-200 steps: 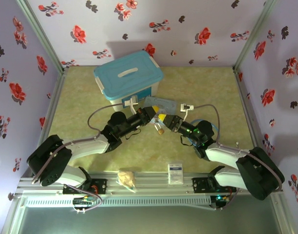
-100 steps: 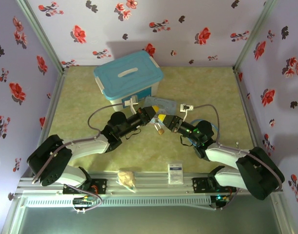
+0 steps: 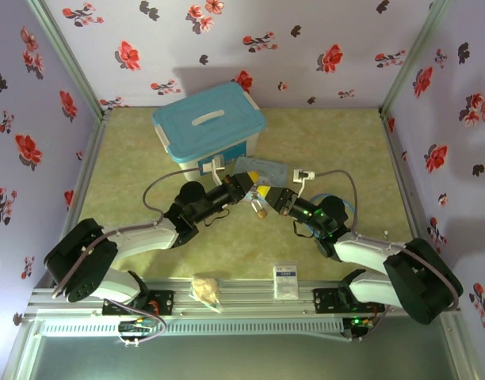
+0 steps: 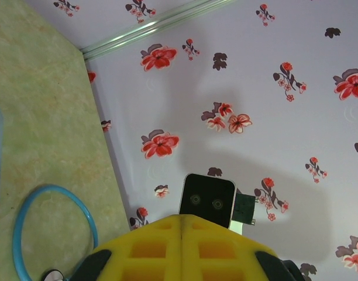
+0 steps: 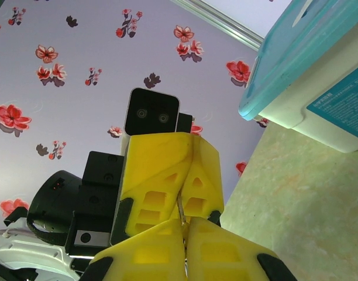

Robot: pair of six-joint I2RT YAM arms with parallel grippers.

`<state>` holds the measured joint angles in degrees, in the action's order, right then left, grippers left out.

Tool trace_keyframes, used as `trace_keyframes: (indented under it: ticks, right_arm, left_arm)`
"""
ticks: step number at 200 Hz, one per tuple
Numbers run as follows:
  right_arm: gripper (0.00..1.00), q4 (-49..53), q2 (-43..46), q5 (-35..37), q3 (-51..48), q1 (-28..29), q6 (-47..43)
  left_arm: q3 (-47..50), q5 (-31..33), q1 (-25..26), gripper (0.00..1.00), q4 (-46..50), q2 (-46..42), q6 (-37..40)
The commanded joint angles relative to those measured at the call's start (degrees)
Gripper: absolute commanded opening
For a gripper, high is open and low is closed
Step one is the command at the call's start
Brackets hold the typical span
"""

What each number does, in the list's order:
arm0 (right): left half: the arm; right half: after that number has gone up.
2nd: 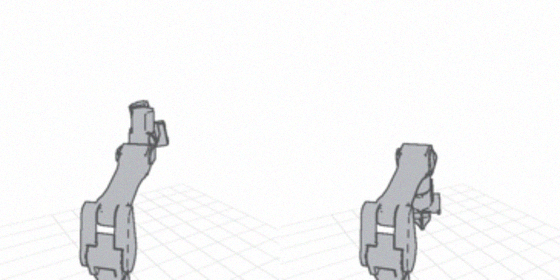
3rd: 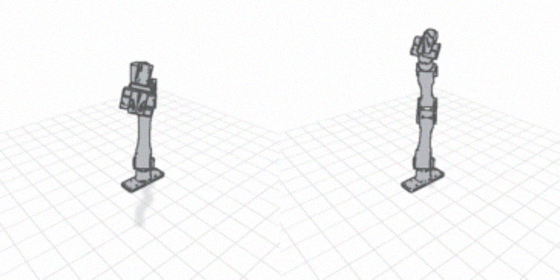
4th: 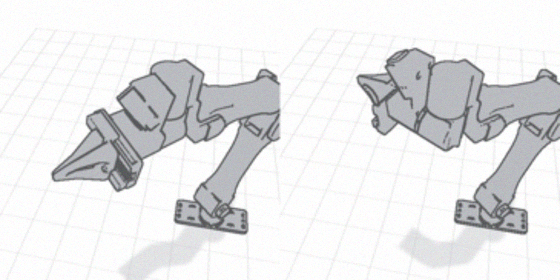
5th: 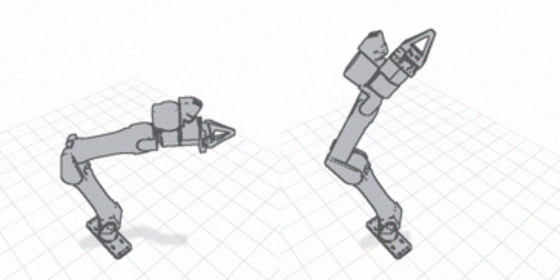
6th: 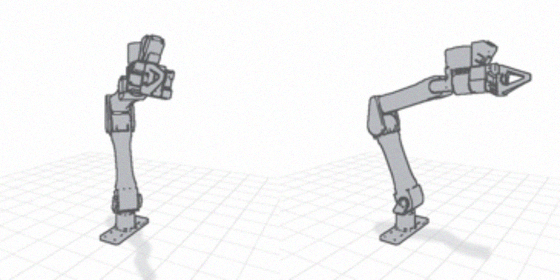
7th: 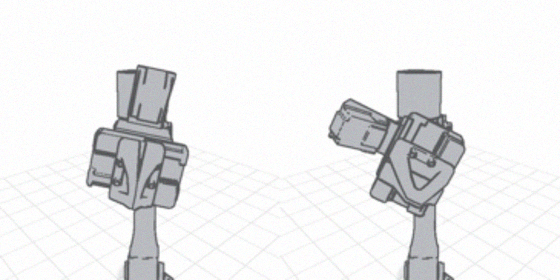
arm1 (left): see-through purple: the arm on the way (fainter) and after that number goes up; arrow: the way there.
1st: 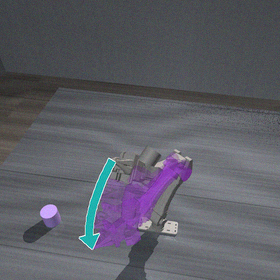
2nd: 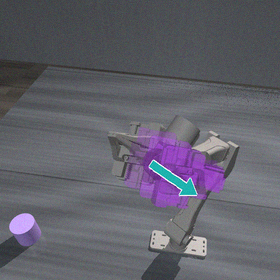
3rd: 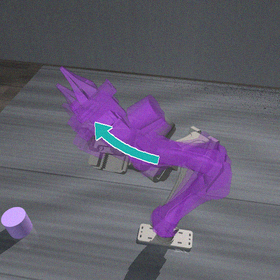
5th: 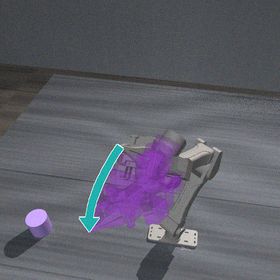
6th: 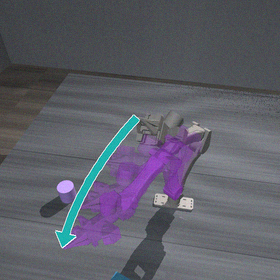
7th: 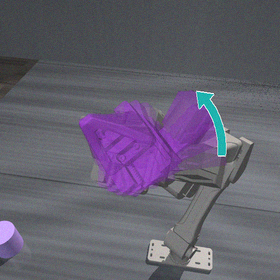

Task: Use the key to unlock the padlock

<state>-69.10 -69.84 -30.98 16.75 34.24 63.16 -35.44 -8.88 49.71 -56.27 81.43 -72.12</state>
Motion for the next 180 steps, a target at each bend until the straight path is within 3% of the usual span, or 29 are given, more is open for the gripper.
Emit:
trace_keyframes:
  ticks: [1,33,47,61,105,140,180]
  right_arm:
    - [0.0,0.51,2.37,0.28,-0.82,0.48,-1.84]
    - [0.0,18.36,10.31,2.98,-1.07,0.31,-6.37]
    - [0.0,31.45,14.43,5.01,0.25,0.18,-9.92]
    - [0.0,41.85,17.59,6.76,1.25,-0.19,-12.92]
    - [0.0,57.54,25.48,10.56,1.21,-1.63,-14.8]
    - [0.0,74.26,29.86,19.48,3.38,-1.71,-17.79]
    - [0.0,75.52,30.97,19.58,1.64,-1.81,-17.89]
  left_arm:
    - [1.41,3.24,-0.13,0.24,2.21,-0.97,0.15]
    - [1.85,9.07,-0.14,0.66,16.34,-8.49,6.07]
    - [1.69,10.67,-0.24,0.78,21.45,-11.15,8.64]
    - [1.14,11.32,-0.34,0.83,26.41,-12.16,10.9]
    - [0.82,10.21,0.31,0.81,34.54,-6.88,12.85]
    - [-6.0,10.46,2.37,0.73,43.48,1.41,21.4]
    - [-10.23,6.79,2.47,0.66,39.97,11.36,22.9]
